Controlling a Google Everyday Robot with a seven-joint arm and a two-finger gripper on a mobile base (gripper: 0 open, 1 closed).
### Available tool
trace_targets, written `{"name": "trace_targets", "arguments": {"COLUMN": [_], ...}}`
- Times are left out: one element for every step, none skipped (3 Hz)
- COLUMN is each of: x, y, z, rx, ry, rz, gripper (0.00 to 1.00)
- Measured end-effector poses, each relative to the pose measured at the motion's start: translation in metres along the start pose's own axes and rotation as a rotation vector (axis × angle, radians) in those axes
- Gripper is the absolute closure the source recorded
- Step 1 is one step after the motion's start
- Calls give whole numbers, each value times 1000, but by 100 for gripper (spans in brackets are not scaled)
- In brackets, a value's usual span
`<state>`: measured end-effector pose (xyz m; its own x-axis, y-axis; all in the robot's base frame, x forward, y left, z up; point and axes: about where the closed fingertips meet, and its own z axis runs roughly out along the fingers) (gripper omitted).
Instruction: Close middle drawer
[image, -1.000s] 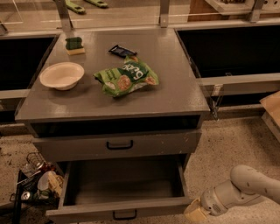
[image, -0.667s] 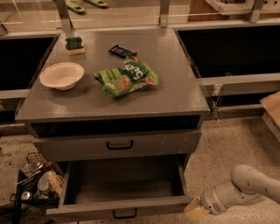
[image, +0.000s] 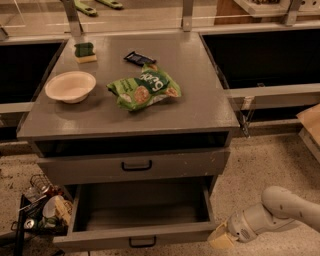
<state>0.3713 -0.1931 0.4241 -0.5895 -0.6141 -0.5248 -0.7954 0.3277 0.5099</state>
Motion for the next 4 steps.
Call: {"name": "trace_targets", "arguments": {"x": [-1,-1,-1,-1], "y": [0,0,0,0], "z": [0,0,0,0], "rx": [-2,-2,-2,-2], "ry": [-2,-2,-2,-2], "rz": [0,0,0,0], "gripper": [84,61,37,14]}}
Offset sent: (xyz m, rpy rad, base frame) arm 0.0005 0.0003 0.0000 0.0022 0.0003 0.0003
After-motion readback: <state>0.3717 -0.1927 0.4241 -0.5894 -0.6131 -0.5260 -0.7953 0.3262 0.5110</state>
